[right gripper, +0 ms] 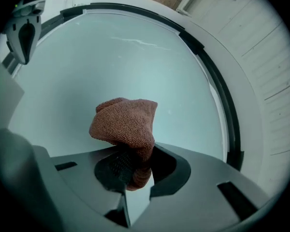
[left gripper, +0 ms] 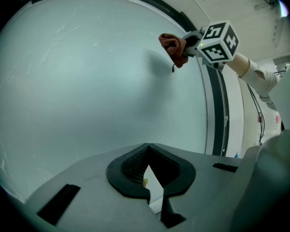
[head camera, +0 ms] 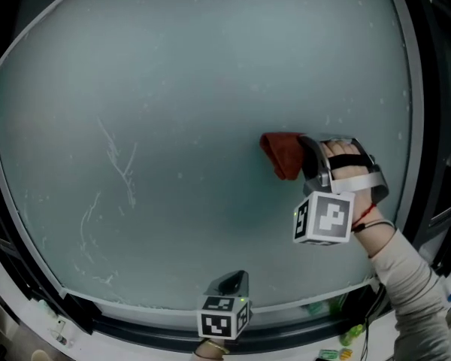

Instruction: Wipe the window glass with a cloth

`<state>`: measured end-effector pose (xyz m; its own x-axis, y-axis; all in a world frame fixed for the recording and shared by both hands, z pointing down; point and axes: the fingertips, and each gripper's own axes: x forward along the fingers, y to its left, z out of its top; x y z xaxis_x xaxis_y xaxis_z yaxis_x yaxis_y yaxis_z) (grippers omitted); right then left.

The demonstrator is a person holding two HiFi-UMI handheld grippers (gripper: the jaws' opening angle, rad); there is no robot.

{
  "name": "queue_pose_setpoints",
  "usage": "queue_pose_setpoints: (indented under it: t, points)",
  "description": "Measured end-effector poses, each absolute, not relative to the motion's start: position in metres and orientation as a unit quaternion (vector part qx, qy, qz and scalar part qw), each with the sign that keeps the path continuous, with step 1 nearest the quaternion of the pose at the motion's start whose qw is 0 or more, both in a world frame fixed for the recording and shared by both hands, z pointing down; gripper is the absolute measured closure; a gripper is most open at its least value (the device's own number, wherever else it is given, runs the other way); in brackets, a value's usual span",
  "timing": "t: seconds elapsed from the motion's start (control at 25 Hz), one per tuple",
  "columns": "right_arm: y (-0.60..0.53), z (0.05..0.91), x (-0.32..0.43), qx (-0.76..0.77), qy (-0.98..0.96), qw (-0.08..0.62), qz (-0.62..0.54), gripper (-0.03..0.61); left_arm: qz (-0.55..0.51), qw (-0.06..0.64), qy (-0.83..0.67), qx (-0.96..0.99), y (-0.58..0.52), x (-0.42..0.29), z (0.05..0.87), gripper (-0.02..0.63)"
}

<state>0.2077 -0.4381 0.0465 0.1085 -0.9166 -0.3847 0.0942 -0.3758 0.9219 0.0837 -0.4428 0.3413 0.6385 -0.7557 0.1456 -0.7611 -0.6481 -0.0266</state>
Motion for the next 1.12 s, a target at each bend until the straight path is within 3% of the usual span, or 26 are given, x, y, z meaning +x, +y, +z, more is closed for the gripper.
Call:
queue_pose_setpoints:
  t: [0.52,1.12]
  points:
    - [-0.450,-0.073,0.248,0.641,-0.271,0.424,-0.579,0.531,0.077,0.027,-0.405,0.911,-0.448,0.098,0.345,0.609]
    - [-0.455,-0.090,0.249,0.653,-0.252,0.422,-0.576,0.531,0.074,0.027,-0.404,0.911,-0.461,0.097,0.342,0.609]
